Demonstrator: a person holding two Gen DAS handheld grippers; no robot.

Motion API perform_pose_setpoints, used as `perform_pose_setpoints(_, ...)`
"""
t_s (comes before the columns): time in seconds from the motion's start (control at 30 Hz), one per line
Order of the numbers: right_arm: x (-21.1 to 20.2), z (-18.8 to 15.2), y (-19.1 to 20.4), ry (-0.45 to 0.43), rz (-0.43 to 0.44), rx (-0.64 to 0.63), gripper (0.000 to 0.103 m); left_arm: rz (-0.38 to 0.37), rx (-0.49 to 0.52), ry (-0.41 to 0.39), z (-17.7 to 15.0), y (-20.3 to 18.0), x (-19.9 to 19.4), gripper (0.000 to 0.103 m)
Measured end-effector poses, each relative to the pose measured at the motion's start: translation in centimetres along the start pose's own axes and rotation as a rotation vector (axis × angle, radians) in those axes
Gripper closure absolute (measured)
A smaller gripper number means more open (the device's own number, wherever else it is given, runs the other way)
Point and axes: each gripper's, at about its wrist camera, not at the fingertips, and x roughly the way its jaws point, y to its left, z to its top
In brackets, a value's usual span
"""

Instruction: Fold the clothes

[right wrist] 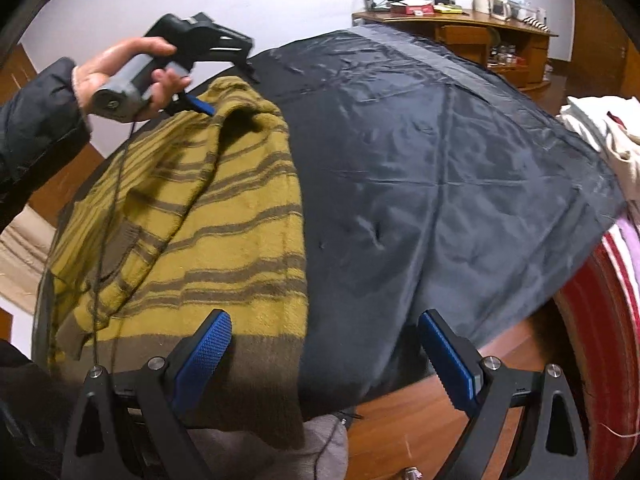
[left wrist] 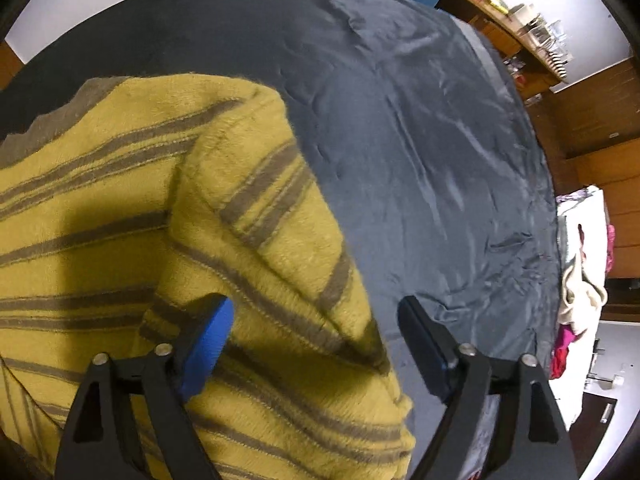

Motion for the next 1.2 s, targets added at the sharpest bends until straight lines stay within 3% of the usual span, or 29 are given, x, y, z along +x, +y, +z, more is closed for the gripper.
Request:
perform_pose_setpoints(0.07, 0.2, 0.1, 0.3, 0.001, 0.021, -0.015, 0.007, 0.017, -0.005, 0.013, 0.1, -0.5, 0.5, 0.0)
perform_pose_setpoints(0.23, 0.5, 0.4, 0.2, -0.003, 0.048, -0.01, 0.007, 0.126, 0.02, 0.021, 0.1, -2.1, 1.6, 0.001)
perform_pose_setpoints(0.4, 0.7, 0.7, -0.4, -0.009, 0.038, -0.011, 0.007, 0.158, 0.06, -0.018, -0.4, -2.7, 1.7, 0.001)
perform_pose_setpoints(0.5, 0.9, 0.6, -0.6, -0.005, 0.044, -0.013, 0.007, 0.193, 0.084, -0.048, -0.6, -2.9, 1.3, 0.017)
perform_pose_setpoints(0.57, 1.1, 0.5, -0.7, -0.003, 0.053, -0.016, 0.007, 0.214, 0.098, -0.062, -0.5, -2.9, 0.9, 0.033)
perform_pose_setpoints(0.73, 1.2, 0.5, 0.3, -0.002, 0.084, -0.044, 0.007, 0.194, 0.093, -0.066, -0.5, -2.1, 0.3, 0.047)
perform_pose_setpoints(0.77, 1.3, 0.4, 0.7, -0.001, 0.083, -0.061, 0.012, 0.202, 0.104, -0.073, -0.7, -2.1, 0.3, 0.051)
perform_pose_setpoints(0.83, 1.4, 0.2, 1.8, 0.002, 0.042, -0.125, 0.044, 0.215, 0.132, -0.087, -1.0, -2.3, 0.3, 0.055)
perform_pose_setpoints(0.87, 1.6, 0.1, 2.4, 0.004, 0.02, -0.158, 0.068, 0.214, 0.141, -0.09, -1.1, -2.4, 0.2, 0.058)
perform_pose_setpoints(1.07, 1.7, 0.3, 2.9, 0.013, 0.031, -0.127, 0.09, 0.141, 0.14, -0.091, -1.3, -1.4, -0.6, 0.078)
perform_pose_setpoints(1.2, 0.5, 0.7, 2.4, -0.018, 0.081, -0.032, 0.091, 0.033, 0.095, -0.096, -1.3, 0.6, -2.1, 0.083)
